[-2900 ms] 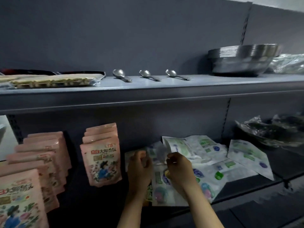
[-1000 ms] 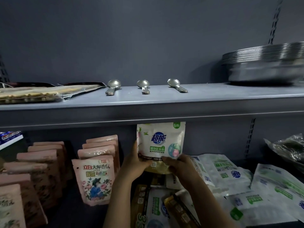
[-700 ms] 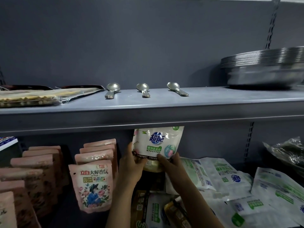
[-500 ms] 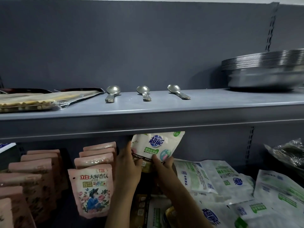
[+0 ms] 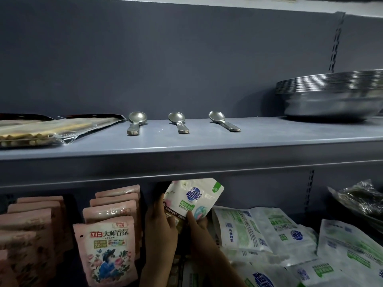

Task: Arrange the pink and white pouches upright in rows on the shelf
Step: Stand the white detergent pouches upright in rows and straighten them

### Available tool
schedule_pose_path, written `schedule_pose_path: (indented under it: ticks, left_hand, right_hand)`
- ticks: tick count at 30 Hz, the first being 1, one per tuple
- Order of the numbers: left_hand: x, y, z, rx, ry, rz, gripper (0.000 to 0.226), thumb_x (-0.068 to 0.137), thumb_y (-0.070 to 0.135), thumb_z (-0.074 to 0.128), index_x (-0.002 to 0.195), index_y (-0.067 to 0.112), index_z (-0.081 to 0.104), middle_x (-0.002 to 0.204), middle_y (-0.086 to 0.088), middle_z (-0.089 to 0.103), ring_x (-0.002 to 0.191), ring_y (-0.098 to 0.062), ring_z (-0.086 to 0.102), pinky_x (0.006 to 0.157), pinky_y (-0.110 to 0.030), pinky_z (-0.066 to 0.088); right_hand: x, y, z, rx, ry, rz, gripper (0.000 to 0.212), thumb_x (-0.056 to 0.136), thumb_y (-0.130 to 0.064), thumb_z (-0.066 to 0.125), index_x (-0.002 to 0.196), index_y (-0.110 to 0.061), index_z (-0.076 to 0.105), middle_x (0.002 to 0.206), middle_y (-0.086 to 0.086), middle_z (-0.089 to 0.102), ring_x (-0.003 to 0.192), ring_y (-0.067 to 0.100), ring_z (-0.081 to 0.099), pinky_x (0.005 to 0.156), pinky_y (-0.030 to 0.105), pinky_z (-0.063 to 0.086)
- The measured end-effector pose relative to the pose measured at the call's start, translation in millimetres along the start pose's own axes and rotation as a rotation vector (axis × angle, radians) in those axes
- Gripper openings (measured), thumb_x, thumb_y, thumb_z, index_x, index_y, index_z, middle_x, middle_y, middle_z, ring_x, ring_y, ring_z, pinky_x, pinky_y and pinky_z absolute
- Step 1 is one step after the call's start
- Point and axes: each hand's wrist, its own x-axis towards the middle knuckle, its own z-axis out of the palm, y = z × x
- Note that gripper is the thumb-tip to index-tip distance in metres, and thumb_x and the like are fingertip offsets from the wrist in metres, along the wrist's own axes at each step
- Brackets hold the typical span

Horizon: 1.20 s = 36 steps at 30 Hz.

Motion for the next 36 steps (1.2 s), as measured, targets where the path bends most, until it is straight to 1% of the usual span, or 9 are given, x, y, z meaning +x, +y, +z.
schedule_pose_path:
  ticks: [4, 8, 12, 17, 21, 23, 26, 30, 36]
  left_hand:
    - [-2, -6, 15, -0.098, 0.04, -0.045, 0.068, 0.086, 0.008, 0.06, 0.145, 0.017, 0.027, 0.144, -0.011, 0.036, 0.131, -0.025, 0.04, 0.097, -0.033, 0.044]
    - [-3, -17, 32, -0.167, 0.032, -0.067, 0.074, 0.083, 0.008, 0.064, 0.145, 0.017, 0.025, 0.144, -0.012, 0.037, 0.131, -0.027, 0.042, 0.097, -0.04, 0.049]
    - [-5, -25, 45, -0.196, -0.047, -0.093, 0.079, 0.083, 0.01, 0.065, 0.147, 0.02, 0.02, 0.146, -0.01, 0.036, 0.132, -0.027, 0.04, 0.101, -0.039, 0.043]
    - [-4, -38, 52, -0.017, -0.047, -0.106, 0.08, 0.082, 0.014, 0.064, 0.148, 0.013, 0.02, 0.148, -0.01, 0.037, 0.132, -0.033, 0.033, 0.108, -0.043, 0.031]
    - [2, -48, 52, -0.064, -0.119, -0.185, 0.076, 0.087, 0.022, 0.059, 0.149, 0.015, 0.016, 0.148, -0.01, 0.035, 0.134, -0.032, 0.033, 0.11, -0.043, 0.031]
    - [2, -53, 52, -0.126, -0.163, -0.202, 0.073, 0.086, 0.026, 0.06, 0.147, 0.017, 0.021, 0.147, -0.008, 0.038, 0.132, -0.028, 0.039, 0.109, -0.043, 0.035]
    - [1, -60, 55, -0.147, -0.205, -0.204, 0.066, 0.088, 0.028, 0.058, 0.145, 0.017, 0.028, 0.148, -0.006, 0.034, 0.134, -0.023, 0.037, 0.111, -0.041, 0.034]
    - [6, -64, 58, -0.209, -0.22, -0.209, 0.064, 0.085, 0.022, 0.06, 0.143, 0.021, 0.032, 0.146, -0.001, 0.037, 0.133, -0.02, 0.038, 0.11, -0.042, 0.035]
    - [9, -62, 63, -0.267, -0.292, -0.207, 0.07, 0.083, 0.017, 0.063, 0.144, 0.021, 0.027, 0.147, 0.0, 0.033, 0.135, -0.018, 0.035, 0.113, -0.041, 0.033]
  right_hand:
    - [4, 3, -5, -0.099, -0.009, -0.027, 0.052, 0.091, -0.035, 0.056, 0.135, -0.028, 0.028, 0.121, 0.004, 0.061, 0.108, 0.023, 0.062, 0.094, 0.047, 0.052]
    - [7, -1, -13, -0.143, 0.01, -0.038, 0.055, 0.092, -0.032, 0.055, 0.137, -0.028, 0.023, 0.124, 0.007, 0.059, 0.109, 0.026, 0.062, 0.095, 0.048, 0.051]
    - [9, -10, -24, -0.12, 0.026, -0.074, 0.052, 0.093, -0.021, 0.055, 0.134, -0.024, 0.023, 0.119, 0.009, 0.059, 0.104, 0.026, 0.064, 0.088, 0.044, 0.055]
    - [14, -7, -33, -0.179, 0.085, -0.077, 0.066, 0.089, -0.012, 0.061, 0.135, -0.029, 0.016, 0.125, 0.014, 0.053, 0.108, 0.032, 0.061, 0.091, 0.052, 0.052]
    - [21, -3, -33, -0.303, 0.087, -0.105, 0.06, 0.09, -0.003, 0.055, 0.132, -0.02, 0.016, 0.11, 0.007, 0.054, 0.1, 0.023, 0.06, 0.079, 0.036, 0.057]
    - [22, -3, -30, -0.369, 0.11, -0.132, 0.049, 0.093, -0.009, 0.053, 0.129, -0.016, 0.021, 0.107, 0.002, 0.055, 0.095, 0.016, 0.059, 0.07, 0.027, 0.055]
    - [19, -2, -25, -0.497, 0.215, -0.178, 0.024, 0.097, -0.027, 0.045, 0.116, -0.02, 0.032, 0.112, 0.006, 0.056, 0.095, 0.018, 0.058, 0.066, 0.023, 0.051]
    - [17, -3, -23, -0.676, 0.304, -0.222, 0.032, 0.097, -0.028, 0.042, 0.126, -0.015, 0.038, 0.121, 0.012, 0.056, 0.108, 0.027, 0.056, 0.088, 0.038, 0.052]
    - [22, -1, -28, -0.745, 0.346, -0.192, 0.034, 0.091, -0.033, 0.044, 0.124, -0.023, 0.045, 0.122, 0.009, 0.057, 0.11, 0.027, 0.055, 0.094, 0.047, 0.051]
